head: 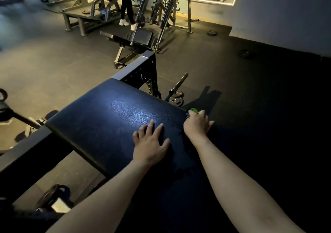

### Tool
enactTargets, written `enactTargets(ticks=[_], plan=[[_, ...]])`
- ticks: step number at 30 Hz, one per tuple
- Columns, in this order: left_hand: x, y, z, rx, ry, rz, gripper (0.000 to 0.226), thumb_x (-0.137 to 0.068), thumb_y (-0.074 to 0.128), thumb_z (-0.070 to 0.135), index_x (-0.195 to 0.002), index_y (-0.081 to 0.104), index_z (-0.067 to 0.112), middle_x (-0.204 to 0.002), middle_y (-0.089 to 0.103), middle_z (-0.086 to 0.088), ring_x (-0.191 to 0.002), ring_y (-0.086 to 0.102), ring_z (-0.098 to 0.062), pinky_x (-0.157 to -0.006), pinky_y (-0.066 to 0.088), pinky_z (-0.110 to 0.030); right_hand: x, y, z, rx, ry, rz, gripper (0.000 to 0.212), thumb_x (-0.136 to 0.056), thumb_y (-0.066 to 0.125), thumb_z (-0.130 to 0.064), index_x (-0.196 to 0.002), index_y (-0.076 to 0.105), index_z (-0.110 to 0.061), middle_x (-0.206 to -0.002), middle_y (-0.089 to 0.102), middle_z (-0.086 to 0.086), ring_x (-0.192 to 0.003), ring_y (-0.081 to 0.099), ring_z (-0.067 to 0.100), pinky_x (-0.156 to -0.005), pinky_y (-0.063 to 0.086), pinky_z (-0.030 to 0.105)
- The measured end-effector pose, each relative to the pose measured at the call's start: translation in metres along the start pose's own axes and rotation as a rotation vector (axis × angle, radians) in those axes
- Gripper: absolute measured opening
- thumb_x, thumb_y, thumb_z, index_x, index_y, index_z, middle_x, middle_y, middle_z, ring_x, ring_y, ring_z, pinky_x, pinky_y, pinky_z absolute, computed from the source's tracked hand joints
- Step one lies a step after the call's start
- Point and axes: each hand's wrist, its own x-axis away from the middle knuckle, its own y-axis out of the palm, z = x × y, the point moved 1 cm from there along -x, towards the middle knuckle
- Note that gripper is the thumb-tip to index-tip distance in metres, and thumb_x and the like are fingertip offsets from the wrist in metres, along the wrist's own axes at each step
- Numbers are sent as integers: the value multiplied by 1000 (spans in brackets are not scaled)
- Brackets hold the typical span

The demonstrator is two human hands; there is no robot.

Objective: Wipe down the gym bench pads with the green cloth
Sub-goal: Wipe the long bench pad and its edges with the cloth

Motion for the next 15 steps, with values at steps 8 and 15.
enactTargets(ticks=[8,15], plan=[[-2,2,-2,-15,15,53,80,-78,22,72,-149,32,38,-163,23,5,-146,13,-22,-116,10,-47,16,18,-58,37,-500,-176,46,-95,49,-29,-140,52,-38,-133,45,4,-122,40,28,-101,26,45],[-1,4,-2,-10,12,50,77,-82,28,72,-150,32,39,-163,22,7,-146,12,-20,-117,7,-46,-28,-5,19,51,-219,-61,49,-91,46,-19,-135,57,-37,-125,49,5,-115,49,28,-100,28,45]])
